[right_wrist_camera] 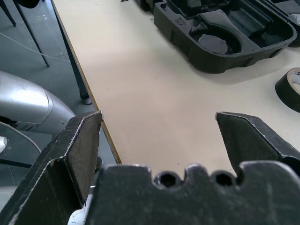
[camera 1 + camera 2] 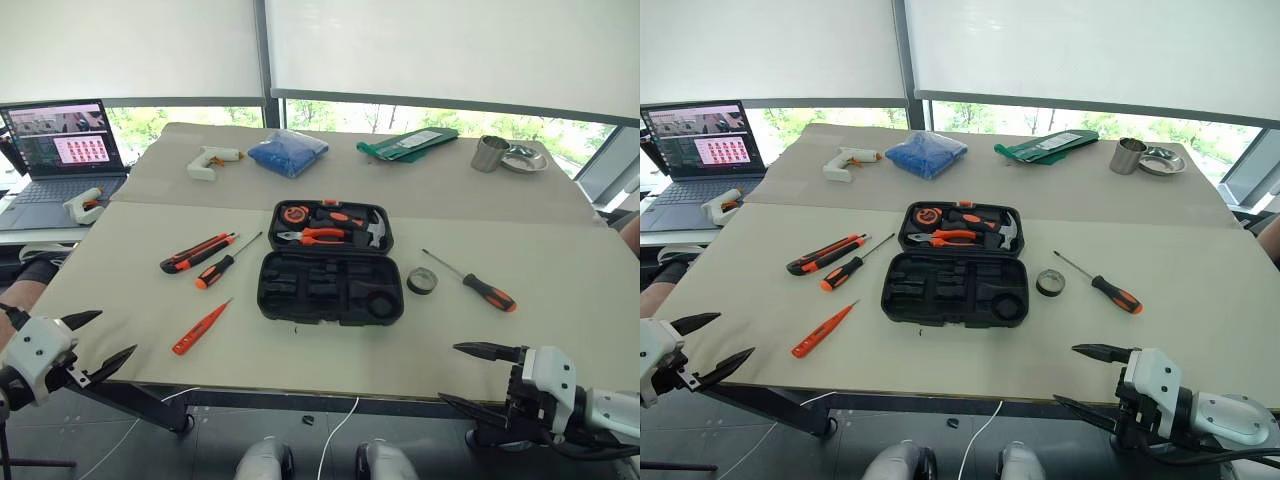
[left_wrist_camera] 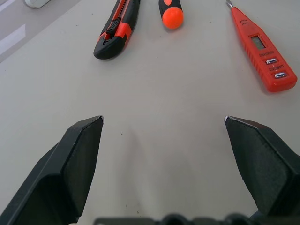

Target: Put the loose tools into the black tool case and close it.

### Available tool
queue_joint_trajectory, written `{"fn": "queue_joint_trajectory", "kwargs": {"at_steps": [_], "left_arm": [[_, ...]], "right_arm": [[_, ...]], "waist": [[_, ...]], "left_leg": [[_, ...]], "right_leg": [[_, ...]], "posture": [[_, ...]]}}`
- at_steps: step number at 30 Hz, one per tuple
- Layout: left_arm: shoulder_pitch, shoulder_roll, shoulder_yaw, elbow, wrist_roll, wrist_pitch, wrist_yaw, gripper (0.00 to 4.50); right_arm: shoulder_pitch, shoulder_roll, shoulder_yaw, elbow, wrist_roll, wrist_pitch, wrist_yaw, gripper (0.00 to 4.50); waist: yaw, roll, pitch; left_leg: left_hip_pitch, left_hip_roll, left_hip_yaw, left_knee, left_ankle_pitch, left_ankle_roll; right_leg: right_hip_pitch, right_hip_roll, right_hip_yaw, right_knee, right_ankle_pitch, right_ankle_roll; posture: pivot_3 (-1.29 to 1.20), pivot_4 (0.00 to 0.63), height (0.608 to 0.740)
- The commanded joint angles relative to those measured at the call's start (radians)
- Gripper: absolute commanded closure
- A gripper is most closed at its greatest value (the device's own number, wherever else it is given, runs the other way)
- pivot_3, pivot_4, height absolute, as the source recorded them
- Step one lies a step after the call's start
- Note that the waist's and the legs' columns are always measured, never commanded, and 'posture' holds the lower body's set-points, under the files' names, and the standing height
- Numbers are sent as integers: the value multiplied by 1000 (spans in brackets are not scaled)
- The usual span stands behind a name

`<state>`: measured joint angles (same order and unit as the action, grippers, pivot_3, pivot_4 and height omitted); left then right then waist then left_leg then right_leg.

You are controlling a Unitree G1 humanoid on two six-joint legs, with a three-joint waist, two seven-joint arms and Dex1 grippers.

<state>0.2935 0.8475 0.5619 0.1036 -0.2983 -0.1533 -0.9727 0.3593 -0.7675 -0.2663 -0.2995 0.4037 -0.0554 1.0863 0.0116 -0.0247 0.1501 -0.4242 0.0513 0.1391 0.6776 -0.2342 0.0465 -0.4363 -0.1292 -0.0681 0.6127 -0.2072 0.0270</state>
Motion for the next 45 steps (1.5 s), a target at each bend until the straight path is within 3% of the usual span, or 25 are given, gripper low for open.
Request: {"fn": "queue_joint_trajectory", "kwargs": {"at_steps": [1,4,8,12,15,21,24,29,34,37,42,45], "left_arm": [[6,-3,48,-32,-40,33,21,54],[24,-49,100,-69,-110,135,75,54],[83,-136,177,-152,-294,411,164,54],[119,-192,217,-171,-335,502,235,54],[77,-177,205,-208,-360,562,264,54],[-122,-63,42,-278,-356,694,261,54],[-349,-23,-155,-205,-267,740,273,54],[-625,-43,-378,-36,-140,766,273,54],[-764,-85,-517,116,-15,725,278,54],[-803,-128,-553,165,12,722,272,838],[-812,-163,-558,209,40,714,271,2769],[-805,-177,-521,214,29,641,258,3612]], "right_arm": [[-35,19,0,-48,37,-1,-15,0],[-124,73,18,-93,136,40,-52,0],[-206,129,19,-131,204,94,-119,0],[-258,159,41,-178,224,126,-172,0],[-290,172,54,-204,214,134,-206,0],[-351,181,59,-224,208,153,-259,0],[-399,168,54,-203,225,180,-266,0],[-440,145,53,-179,231,207,-242,0],[-459,135,52,-167,232,222,-224,0],[-452,135,47,-162,225,222,-217,0],[-442,133,43,-159,222,225,-206,0],[-436,132,38,-157,225,225,-200,0]], "waist": [[0,0,0],[-9,-1,0],[-11,-1,0],[-11,-1,0],[1,-2,0],[19,-4,-1],[18,-4,-2],[7,-4,-2],[-8,-4,-2],[-8,-4,-1],[-1,-5,-1],[-1,-5,-1]], "left_leg": [[0,0,0,0,0,0],[1,1,0,0,0,0],[1,1,0,0,0,0],[1,0,0,0,0,0],[1,0,0,1,1,-1],[1,0,-1,2,2,-3],[1,0,0,2,2,-3],[1,-1,1,2,5,1],[0,0,0,0,8,4],[0,0,-1,0,7,4],[1,0,-2,2,7,5],[1,0,-2,2,7,5]], "right_leg": [[0,0,0,0,0,0],[0,0,0,0,0,0],[0,0,0,1,1,0],[0,0,0,1,1,0],[0,0,-1,2,1,-1],[1,0,-2,2,3,-2],[1,0,-1,1,6,-1],[6,5,-1,1,12,-2],[6,9,0,1,10,-3],[6,10,0,1,10,-2],[7,9,0,1,10,-2],[8,8,0,1,10,-2]], "posture": [[0,150,739],[0,150,739],[0,150,739],[0,150,739],[0,150,739],[0,150,739],[0,150,739],[0,150,739],[0,150,739],[0,150,739],[0,150,739],[0,150,739]]}}
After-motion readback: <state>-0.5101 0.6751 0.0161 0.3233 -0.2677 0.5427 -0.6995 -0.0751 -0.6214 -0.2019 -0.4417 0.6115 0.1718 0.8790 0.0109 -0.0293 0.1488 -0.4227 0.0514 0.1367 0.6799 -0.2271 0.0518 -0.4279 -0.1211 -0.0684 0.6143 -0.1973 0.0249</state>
